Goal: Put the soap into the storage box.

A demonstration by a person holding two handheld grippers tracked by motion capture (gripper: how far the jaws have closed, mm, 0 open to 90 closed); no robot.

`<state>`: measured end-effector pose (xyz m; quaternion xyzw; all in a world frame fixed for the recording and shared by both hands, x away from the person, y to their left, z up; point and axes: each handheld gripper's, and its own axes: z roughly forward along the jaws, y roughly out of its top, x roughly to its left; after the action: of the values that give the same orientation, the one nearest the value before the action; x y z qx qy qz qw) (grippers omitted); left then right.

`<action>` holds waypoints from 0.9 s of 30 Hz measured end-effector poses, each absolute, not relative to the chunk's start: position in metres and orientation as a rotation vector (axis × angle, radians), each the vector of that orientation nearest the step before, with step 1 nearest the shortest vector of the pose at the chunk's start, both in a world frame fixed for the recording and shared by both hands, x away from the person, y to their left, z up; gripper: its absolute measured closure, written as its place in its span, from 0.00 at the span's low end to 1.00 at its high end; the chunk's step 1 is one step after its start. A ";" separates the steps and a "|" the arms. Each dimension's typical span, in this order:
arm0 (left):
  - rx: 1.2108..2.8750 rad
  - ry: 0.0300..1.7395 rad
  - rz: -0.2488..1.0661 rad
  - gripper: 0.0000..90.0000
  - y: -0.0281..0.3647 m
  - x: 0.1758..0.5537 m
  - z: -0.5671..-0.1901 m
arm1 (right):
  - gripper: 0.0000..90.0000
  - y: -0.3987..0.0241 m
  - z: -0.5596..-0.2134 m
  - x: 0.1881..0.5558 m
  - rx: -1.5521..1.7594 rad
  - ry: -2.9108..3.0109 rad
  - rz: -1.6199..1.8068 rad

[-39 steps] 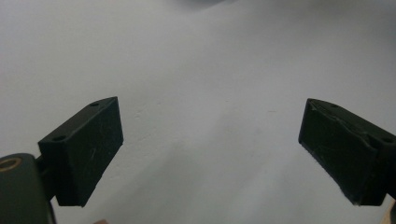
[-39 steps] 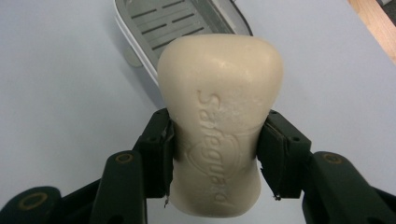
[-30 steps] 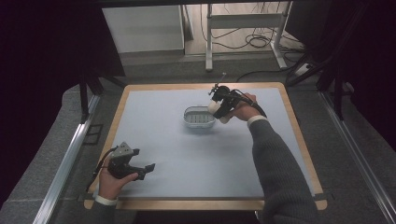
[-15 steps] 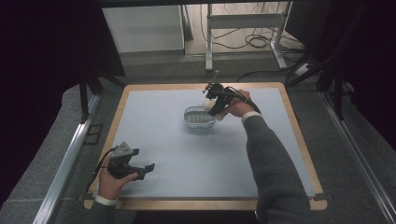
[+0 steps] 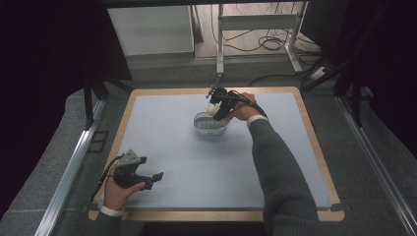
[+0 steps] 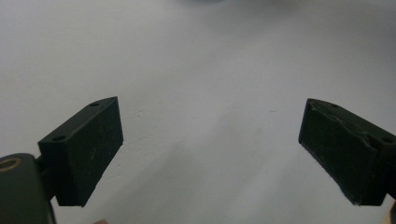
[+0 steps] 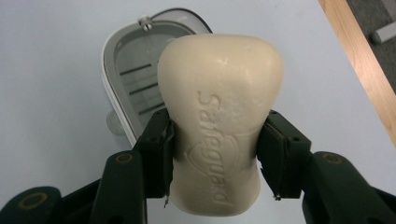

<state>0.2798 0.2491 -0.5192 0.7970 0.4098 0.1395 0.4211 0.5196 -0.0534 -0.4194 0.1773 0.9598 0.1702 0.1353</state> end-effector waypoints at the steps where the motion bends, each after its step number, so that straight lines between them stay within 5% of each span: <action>1: 1.997 1.027 0.349 0.08 0.249 0.280 -0.519 | 0.55 -0.052 -0.420 0.520 0.491 2.783 0.498; 20: 1.994 1.026 0.349 0.08 0.249 0.279 -0.519 | 0.55 -0.032 -0.448 0.521 0.393 2.840 0.406; 27: 1.999 1.027 0.348 0.08 0.248 0.280 -0.520 | 0.47 -0.033 -0.448 0.520 0.467 2.850 0.519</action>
<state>0.2800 0.2484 -0.5196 0.7977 0.4097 0.1388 0.4201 0.5202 -0.0335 -0.4481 0.1583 0.9661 0.1758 0.1034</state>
